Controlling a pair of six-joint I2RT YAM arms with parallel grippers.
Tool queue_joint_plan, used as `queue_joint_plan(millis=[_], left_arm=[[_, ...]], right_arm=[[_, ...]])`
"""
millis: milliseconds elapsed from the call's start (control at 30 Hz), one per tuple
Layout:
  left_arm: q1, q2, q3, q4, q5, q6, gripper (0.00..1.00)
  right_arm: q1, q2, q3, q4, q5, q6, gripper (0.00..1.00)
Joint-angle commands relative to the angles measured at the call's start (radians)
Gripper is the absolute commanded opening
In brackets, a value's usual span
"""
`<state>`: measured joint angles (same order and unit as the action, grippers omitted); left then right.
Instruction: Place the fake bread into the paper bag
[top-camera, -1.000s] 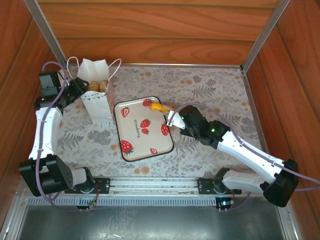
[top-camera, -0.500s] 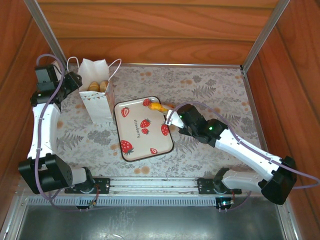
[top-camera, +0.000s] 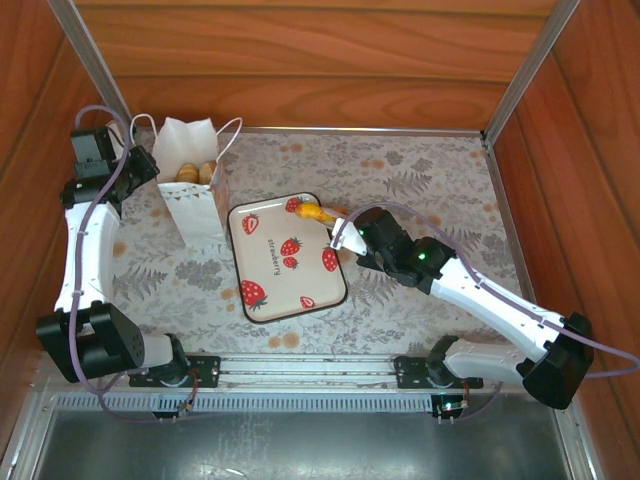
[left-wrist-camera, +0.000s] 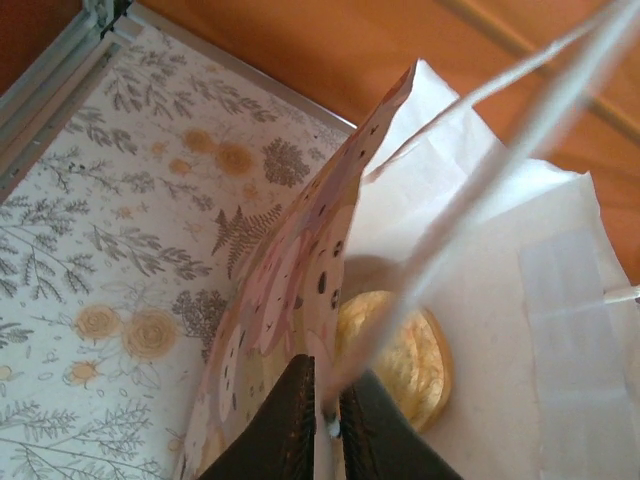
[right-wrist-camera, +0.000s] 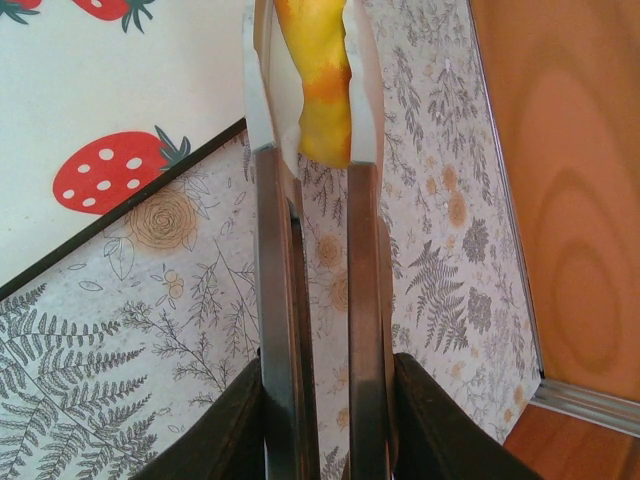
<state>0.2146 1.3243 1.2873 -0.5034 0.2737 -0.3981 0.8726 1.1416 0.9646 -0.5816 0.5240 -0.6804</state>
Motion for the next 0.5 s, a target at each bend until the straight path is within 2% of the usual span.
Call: queue_joint_plan(millis=[0, 133, 467], left_arm=[[-0.003, 0.015, 0.029, -0.017, -0.009, 0.011, 0.08], [-0.003, 0.022, 0.035, -0.015, -0.003, 0.008, 0.0], [-0.004, 0.013, 0.035, -0.015, 0.013, 0.008, 0.0]], right_arm=[[0.01, -0.019, 0.048, 0.038, 0.012, 0.02, 0.31], [0.011, -0.047, 0.066, 0.027, 0.0, 0.047, 0.3], [0.014, -0.04, 0.109, 0.044, 0.001, -0.013, 0.3]])
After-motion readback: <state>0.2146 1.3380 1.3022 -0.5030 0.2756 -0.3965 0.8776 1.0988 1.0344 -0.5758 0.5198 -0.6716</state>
